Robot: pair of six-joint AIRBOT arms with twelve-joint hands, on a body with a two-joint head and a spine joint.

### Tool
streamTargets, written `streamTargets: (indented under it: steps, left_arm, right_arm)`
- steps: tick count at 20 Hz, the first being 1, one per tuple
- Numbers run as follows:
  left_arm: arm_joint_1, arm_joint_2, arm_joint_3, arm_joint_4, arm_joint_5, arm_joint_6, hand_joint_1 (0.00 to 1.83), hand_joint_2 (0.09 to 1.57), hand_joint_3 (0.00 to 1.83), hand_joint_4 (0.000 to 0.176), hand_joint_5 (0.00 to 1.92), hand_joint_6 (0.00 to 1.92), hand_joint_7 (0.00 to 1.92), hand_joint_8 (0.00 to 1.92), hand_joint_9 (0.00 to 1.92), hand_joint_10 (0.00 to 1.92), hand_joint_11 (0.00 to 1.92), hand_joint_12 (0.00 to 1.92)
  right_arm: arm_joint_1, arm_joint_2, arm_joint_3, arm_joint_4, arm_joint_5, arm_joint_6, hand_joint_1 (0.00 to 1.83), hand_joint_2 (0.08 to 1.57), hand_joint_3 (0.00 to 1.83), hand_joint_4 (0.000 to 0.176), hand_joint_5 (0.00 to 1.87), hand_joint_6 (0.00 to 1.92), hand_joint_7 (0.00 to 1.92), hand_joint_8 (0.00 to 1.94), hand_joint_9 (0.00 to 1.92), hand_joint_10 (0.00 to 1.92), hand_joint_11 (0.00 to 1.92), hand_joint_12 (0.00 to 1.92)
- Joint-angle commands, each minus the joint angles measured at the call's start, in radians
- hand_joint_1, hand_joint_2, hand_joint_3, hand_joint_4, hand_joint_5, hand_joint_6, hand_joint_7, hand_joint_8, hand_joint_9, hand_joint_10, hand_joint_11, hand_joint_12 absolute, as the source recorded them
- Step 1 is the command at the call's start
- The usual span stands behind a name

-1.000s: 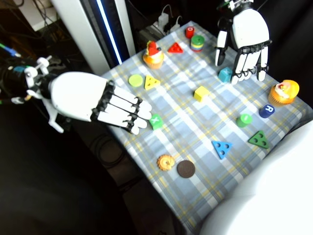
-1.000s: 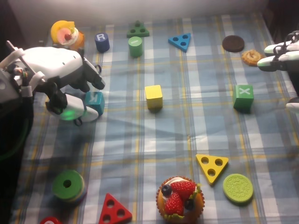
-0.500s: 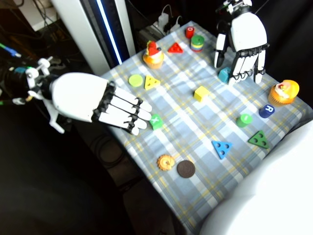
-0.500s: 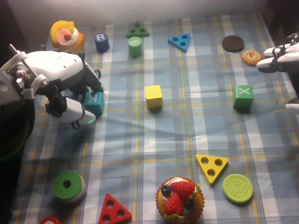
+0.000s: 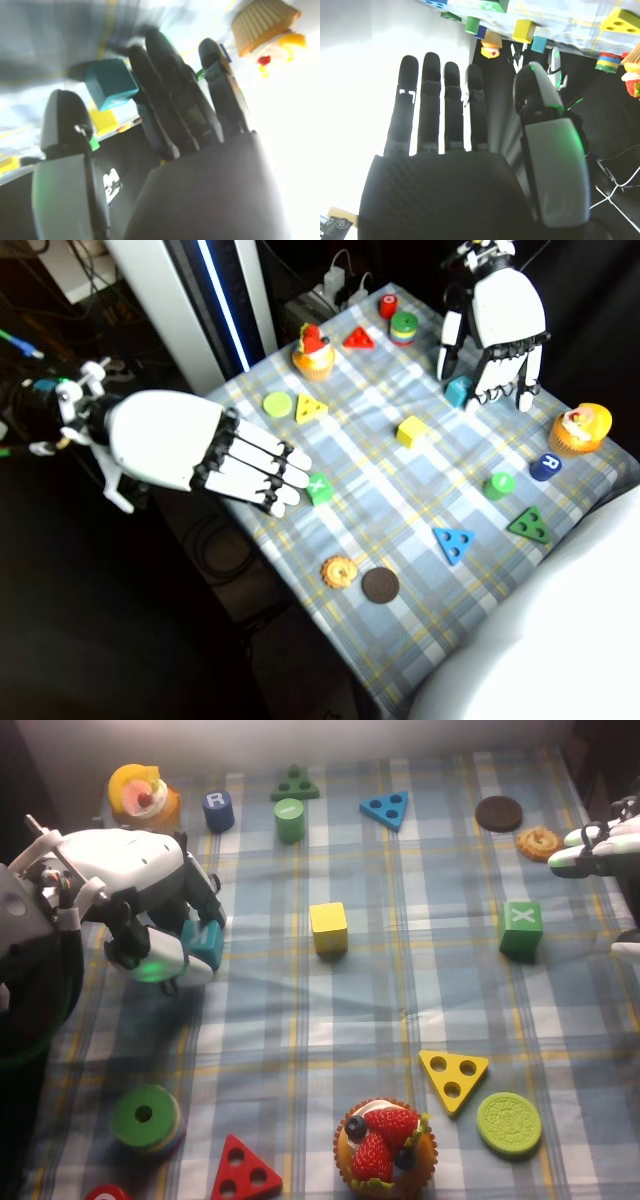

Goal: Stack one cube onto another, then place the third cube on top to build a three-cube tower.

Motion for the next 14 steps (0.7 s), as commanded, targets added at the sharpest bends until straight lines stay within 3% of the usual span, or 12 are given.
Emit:
streamTargets:
  steps: [1, 2, 7, 11, 12, 14]
  left_arm:
    - [-0.005, -0.002, 0.003, 0.023, -0.091, -0.009, 1.23, 1.11, 0.00, 0.000, 0.92, 0.90, 1.04, 1.01, 1.04, 0.03, 0.50, 0.03]
    - [-0.005, -0.002, 0.001, 0.027, -0.101, -0.019, 1.23, 1.12, 0.00, 0.000, 0.93, 0.88, 1.02, 1.09, 1.06, 0.03, 0.50, 0.03]
    - [-0.005, 0.019, -0.023, 0.073, -0.127, -0.068, 1.27, 1.08, 0.00, 0.000, 0.97, 0.80, 1.13, 0.93, 1.12, 0.05, 0.52, 0.03]
    - [-0.033, 0.038, -0.060, 0.200, -0.142, -0.172, 1.26, 1.08, 0.00, 0.000, 1.00, 0.76, 1.12, 0.94, 1.17, 0.06, 0.56, 0.04]
    - [-0.054, 0.032, -0.066, 0.237, -0.144, -0.183, 1.23, 1.09, 0.00, 0.000, 0.98, 0.87, 1.07, 0.94, 1.16, 0.05, 0.54, 0.03]
    - [-0.078, 0.023, -0.070, 0.296, -0.144, -0.222, 1.23, 1.09, 0.00, 0.000, 1.03, 0.79, 1.05, 0.98, 1.16, 0.05, 0.54, 0.03]
  right_arm:
    - [0.014, -0.001, 0.003, 0.022, 0.114, 0.003, 0.75, 1.25, 0.00, 0.000, 0.53, 0.00, 0.53, 0.00, 0.57, 0.00, 0.23, 0.91]
    - [0.014, -0.001, 0.003, 0.022, 0.114, 0.004, 0.74, 1.26, 0.00, 0.000, 0.53, 0.00, 0.53, 0.00, 0.58, 0.00, 0.24, 0.91]
    - [0.014, -0.002, 0.003, 0.022, 0.114, 0.005, 0.76, 1.26, 0.00, 0.000, 0.53, 0.00, 0.54, 0.00, 0.57, 0.00, 0.23, 0.90]
    - [0.014, -0.002, 0.003, 0.022, 0.114, 0.005, 0.69, 1.27, 0.00, 0.000, 0.54, 0.00, 0.55, 0.00, 0.59, 0.00, 0.28, 0.85]
    - [0.014, -0.003, 0.003, 0.022, 0.114, 0.005, 0.68, 1.27, 0.00, 0.000, 0.55, 0.00, 0.56, 0.00, 0.61, 0.01, 0.30, 0.85]
    - [0.014, -0.005, 0.003, 0.022, 0.114, 0.005, 0.69, 1.28, 0.00, 0.000, 0.55, 0.00, 0.56, 0.00, 0.60, 0.00, 0.29, 0.84]
